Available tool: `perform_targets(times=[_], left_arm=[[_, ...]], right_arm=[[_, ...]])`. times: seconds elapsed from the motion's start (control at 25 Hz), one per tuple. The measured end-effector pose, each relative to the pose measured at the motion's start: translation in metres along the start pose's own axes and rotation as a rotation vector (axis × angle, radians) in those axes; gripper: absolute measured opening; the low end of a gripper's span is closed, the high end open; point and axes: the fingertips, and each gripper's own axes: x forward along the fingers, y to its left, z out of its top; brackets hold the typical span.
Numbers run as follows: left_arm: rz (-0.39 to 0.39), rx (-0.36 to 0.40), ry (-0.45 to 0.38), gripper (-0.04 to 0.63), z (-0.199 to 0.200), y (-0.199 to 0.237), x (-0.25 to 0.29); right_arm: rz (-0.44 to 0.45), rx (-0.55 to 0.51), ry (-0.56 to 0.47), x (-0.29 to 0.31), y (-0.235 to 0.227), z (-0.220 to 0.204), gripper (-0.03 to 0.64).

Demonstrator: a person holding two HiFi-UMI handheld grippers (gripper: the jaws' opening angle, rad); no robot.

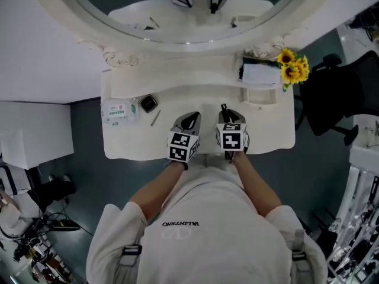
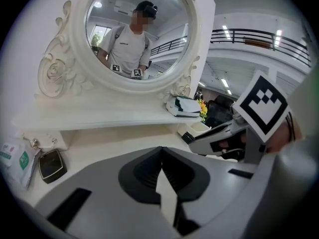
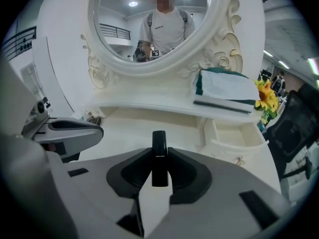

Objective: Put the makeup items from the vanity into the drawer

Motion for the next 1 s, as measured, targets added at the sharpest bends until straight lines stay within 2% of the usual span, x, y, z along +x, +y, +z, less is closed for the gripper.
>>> perform_targets(times=[0.24, 0.4, 0.6, 1.0], left_arm=[[-0.077, 0.066, -0.019, 0.003, 0.025, -0.035, 0.018], [-0.136, 0.105, -0.012, 0.003, 0.032, -0.062, 0.030], [-0.212, 0.154, -0.003, 0.003, 0.038, -0.095, 0.047], [-0.325, 0.224, 0.010, 0.003, 0.050, -0.156, 0.073]], right_arm=[[-0.018, 0.101, -0.078, -0.025, -0.030, 0.007, 0.106], [-0.061, 0.144, -0.116, -0.043, -0.052, 0.006, 0.107], [-0.114, 0.231, -0.141, -0.062, -0.082, -0.005, 0.107], [-0.204, 0.323, -0.178, -0.093, -0.127, -0.025, 0.107]])
